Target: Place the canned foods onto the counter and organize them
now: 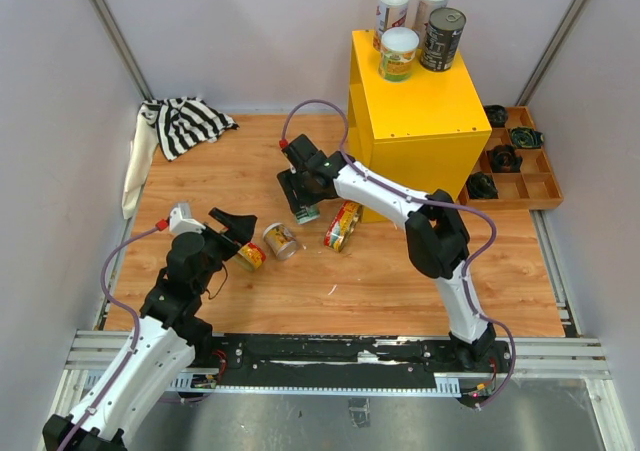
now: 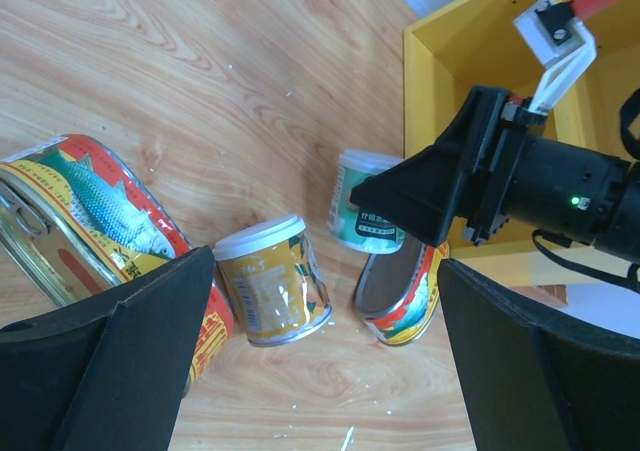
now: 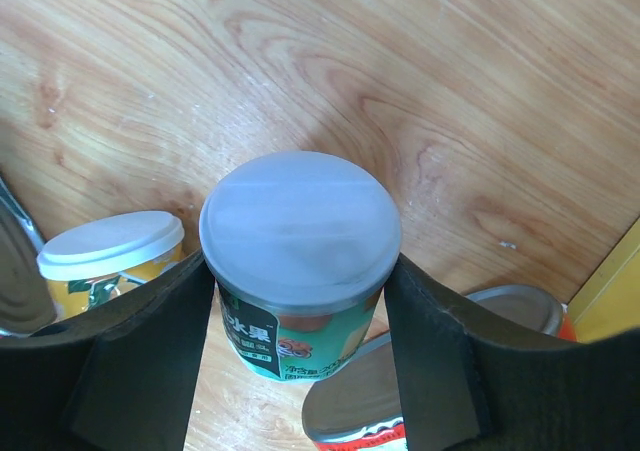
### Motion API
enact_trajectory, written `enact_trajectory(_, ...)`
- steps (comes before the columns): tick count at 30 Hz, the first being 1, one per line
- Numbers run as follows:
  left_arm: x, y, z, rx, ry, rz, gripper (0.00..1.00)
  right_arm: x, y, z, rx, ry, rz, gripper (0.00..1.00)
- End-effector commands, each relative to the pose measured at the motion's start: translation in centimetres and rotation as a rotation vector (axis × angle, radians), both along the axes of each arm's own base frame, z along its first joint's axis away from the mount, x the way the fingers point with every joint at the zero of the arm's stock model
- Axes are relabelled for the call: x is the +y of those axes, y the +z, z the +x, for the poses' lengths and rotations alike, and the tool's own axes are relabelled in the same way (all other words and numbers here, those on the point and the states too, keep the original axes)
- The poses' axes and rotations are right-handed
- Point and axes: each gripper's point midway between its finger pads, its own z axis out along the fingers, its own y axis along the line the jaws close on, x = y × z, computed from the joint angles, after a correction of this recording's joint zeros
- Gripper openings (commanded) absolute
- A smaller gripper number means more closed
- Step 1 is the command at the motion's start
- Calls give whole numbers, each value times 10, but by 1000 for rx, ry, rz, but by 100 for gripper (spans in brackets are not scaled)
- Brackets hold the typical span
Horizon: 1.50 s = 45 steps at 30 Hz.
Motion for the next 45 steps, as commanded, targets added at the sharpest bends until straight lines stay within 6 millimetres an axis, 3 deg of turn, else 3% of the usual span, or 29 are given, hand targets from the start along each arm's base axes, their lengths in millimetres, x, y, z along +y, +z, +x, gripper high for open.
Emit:
enact_trajectory(1,5,14,2,-29,24,-8,98,14,38,0,-93,71,60,1)
enact_trajectory(6,5,16,2,-32,25,-8,98,19,59,-2,-160,110,61,1)
enact_trajectory(15,6,13,0,-25,28,-14,98,25,124,1,-308,143,120,1)
enact_trajectory(31,5,14,1,-28,27,-13,98,14,284,-9,-594,173,324,1)
enact_trajectory(41,6,12,-1,-23,28,-18,98,-25,382,-14,-821,126,393,1)
enact_trajectory(45,6,12,-1,-23,28,-19,98,-46,411,-15,-891,83,415,1)
